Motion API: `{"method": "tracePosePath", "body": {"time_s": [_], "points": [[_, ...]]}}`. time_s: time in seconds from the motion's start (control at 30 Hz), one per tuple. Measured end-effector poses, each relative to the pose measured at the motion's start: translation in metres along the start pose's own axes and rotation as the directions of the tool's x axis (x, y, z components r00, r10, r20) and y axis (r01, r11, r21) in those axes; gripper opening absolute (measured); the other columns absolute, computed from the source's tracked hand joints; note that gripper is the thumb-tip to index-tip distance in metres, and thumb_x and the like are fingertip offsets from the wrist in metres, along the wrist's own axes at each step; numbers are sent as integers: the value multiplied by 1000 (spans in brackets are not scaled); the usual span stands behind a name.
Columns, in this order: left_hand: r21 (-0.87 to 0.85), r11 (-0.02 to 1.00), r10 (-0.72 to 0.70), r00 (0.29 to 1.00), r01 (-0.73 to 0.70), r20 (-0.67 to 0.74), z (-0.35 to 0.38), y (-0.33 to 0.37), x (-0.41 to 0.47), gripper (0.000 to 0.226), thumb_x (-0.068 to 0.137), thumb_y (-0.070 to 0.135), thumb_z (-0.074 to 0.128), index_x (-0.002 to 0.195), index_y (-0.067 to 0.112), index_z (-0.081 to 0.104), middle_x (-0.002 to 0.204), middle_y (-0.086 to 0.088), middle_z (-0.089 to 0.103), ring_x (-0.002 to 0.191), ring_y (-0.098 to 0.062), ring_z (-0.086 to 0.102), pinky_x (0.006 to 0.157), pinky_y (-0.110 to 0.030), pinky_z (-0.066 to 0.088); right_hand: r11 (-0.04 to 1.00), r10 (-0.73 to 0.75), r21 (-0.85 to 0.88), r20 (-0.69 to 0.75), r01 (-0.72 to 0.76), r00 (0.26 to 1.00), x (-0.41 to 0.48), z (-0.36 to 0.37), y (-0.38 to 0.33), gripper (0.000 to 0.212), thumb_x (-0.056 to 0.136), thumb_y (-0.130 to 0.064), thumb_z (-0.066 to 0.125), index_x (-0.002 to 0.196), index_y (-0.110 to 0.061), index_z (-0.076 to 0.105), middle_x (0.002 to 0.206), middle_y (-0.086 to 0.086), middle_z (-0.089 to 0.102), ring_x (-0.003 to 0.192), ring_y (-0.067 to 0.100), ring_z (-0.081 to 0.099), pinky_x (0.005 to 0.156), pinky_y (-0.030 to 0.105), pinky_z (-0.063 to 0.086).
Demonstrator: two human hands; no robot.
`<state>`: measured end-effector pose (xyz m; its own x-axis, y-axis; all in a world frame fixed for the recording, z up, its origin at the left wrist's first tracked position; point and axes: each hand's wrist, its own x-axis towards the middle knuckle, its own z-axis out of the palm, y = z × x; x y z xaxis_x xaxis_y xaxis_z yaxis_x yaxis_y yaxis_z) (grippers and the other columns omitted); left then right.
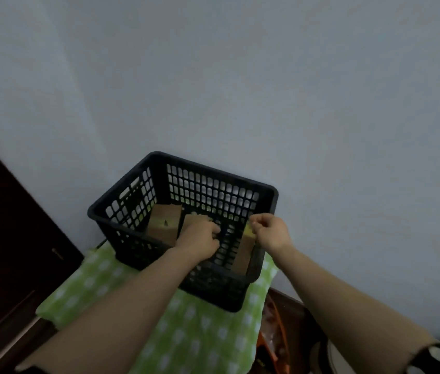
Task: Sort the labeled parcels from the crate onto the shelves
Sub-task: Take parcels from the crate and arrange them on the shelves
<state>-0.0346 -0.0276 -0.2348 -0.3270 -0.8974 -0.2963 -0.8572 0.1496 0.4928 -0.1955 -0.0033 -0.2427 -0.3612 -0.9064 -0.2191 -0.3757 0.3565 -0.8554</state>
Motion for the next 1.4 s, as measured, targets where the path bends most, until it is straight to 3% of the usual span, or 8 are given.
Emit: {"method": "tracePosePath", "body": {"time_s": [0.2, 0.43, 0.67, 0.77, 0.83, 1.03, 1.23, 1.4], "points": [[64, 998, 11, 977, -25, 214, 47, 12, 83, 36, 97, 19, 50, 133, 19, 55, 138, -2, 53, 122, -19, 52, 100, -30, 45, 1000, -20, -18, -34, 20, 999, 87, -19, -4, 22, 95, -6, 49, 108, -6, 66, 102, 5, 63, 94, 15, 55, 92, 32, 46], [162, 983, -143, 900, 82, 412, 111, 26, 162, 41, 97, 18, 49, 137, 10, 46, 133, -12, 52, 117, -27, 52, 94, -33, 45, 991, -125, -31, 184, 133, 975, 172, 10, -9, 25, 97, -9, 48, 113, -9, 67, 116, 6, 65, 106, 19, 59, 87, 20, 44], [415, 892, -347, 862, 181, 371, 152, 32, 197, 83, 98, 29, 44, 147, -5, -13, 146, -17, 38, 128, -30, 43, 105, -34, 34, 990, -134, -4, 361, 144, 923, 213, 23, 2, 27, 96, -7, 47, 116, -10, 65, 122, 4, 63, 114, 15, 56, 99, 22, 43], [232, 924, -369, 862, 303, 346, 156, 28, 204, 78, 97, 18, 48, 149, -3, -5, 145, -16, 41, 125, -27, 48, 101, -30, 40, 983, -146, -38, 420, 178, 895, 222, 23, 8, 28, 96, -7, 46, 117, -12, 65, 124, 2, 62, 115, 14, 55, 98, 23, 43], [83, 908, -417, 862, 411, 287, 145, 24, 204, 60, 93, 19, 55, 144, 2, 30, 135, -14, 49, 121, -26, 51, 93, -28, 44, 980, -157, -45, 436, 196, 886, 226, 22, 10, 28, 96, -6, 46, 116, -13, 65, 124, 2, 62, 115, 15, 55, 99, 25, 44], [-345, 698, -604, 775, 628, 188, 64, -3, 175, 39, 85, 21, 67, 118, 2, 58, 109, -10, 62, 100, -26, 59, 78, -32, 51, 980, -161, -36, 415, 193, 895, 224, 13, -5, 24, 95, -8, 50, 110, -12, 67, 117, 6, 65, 107, 21, 60, 98, 36, 48], [-893, 333, -655, 755, 303, 12, -32, -1, 89, 18, 83, 3, 67, 101, 6, 65, 96, -10, 71, 89, -25, 67, 84, -40, 55, 985, -169, 40, 389, 166, 906, 183, 13, -40, 34, 94, -11, 52, 127, -6, 55, 127, 11, 59, 114, 22, 55, 102, 32, 41], [-937, 335, -718, 671, 98, -187, -65, 5, -12, 16, 84, 7, 67, 99, 3, 69, 95, -11, 73, 82, -19, 69, 67, -30, 55, 971, -237, 120, 601, 207, 763, 97, 37, -76, 61, 85, -52, 61, 137, -24, 45, 133, 1, 47, 119, 17, 47, 90, 28, 42]]}}
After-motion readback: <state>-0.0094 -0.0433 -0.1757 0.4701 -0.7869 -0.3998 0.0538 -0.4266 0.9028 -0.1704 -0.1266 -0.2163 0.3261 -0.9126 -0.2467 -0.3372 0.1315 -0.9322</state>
